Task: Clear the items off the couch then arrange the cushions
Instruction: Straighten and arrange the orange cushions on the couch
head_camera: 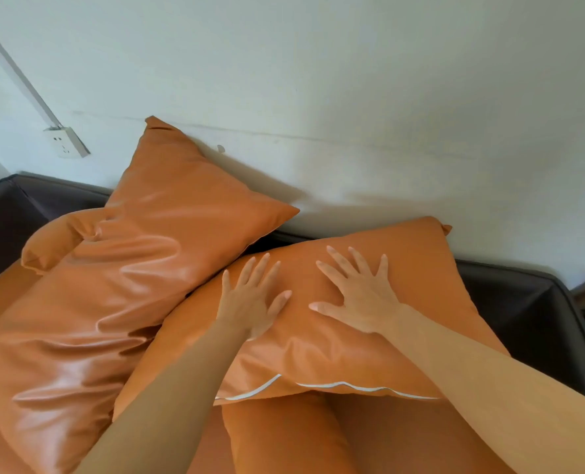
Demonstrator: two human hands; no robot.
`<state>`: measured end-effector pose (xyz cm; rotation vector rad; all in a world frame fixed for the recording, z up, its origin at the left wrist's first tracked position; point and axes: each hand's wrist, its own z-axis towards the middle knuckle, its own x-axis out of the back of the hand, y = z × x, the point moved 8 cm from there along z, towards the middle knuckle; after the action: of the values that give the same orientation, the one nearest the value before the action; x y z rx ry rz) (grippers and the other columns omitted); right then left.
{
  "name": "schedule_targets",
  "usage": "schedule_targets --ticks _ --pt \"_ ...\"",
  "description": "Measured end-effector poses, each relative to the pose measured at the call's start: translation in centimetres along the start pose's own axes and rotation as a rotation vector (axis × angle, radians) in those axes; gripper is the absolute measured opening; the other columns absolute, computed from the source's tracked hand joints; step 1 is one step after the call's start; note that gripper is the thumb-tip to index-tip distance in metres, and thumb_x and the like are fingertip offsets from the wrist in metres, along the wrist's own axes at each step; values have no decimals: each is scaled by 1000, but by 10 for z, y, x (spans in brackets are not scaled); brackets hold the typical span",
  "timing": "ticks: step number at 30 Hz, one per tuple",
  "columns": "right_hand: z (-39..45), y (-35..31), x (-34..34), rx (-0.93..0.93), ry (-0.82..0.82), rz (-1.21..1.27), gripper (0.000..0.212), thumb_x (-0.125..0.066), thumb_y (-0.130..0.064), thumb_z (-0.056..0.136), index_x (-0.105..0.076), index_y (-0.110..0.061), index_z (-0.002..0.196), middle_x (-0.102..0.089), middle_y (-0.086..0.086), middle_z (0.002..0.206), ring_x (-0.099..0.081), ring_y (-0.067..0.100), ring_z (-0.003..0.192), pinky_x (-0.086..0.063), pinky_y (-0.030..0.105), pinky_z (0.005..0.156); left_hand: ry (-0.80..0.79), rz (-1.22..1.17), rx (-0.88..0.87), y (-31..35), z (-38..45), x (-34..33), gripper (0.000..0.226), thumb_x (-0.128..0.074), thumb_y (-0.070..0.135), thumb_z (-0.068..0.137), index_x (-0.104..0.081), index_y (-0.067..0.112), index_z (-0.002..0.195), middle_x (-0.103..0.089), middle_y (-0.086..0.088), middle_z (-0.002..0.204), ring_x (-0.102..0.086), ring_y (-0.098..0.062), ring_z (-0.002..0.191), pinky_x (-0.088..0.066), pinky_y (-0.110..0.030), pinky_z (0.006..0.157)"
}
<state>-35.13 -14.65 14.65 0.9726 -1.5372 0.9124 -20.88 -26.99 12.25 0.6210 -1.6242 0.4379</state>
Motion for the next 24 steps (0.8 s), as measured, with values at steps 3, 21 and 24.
schedule_targets --ticks 3,21,24 --pt "13 3 -18 -58 -14 -84 93 -9 -90 72 1 -40 151 11 -10 160 14 27 146 13 72 103 -57 -54 -25 -6 14 -19 84 6 80 78 7 40 151 15 13 160 15 -11 147 0 -58 117" --pt "-22 0 -77 -4 300 -73 70 -7 -43 103 -70 -16 114 -69 -1 117 -58 42 115 -36 57 102 82 -104 -68 23 -2 -69 72 -1 67 90 -10 34 154 -6 7 162 1 -13 149 4 -53 118" --pt "-46 11 -79 -24 324 -14 72 -8 -41 104 -73 -12 108 -72 4 109 -65 38 104 -52 55 88 102 -102 -126 42 -13 -67 70 -5 64 93 -16 32 154 -12 6 161 -4 -13 149 2 -53 118"
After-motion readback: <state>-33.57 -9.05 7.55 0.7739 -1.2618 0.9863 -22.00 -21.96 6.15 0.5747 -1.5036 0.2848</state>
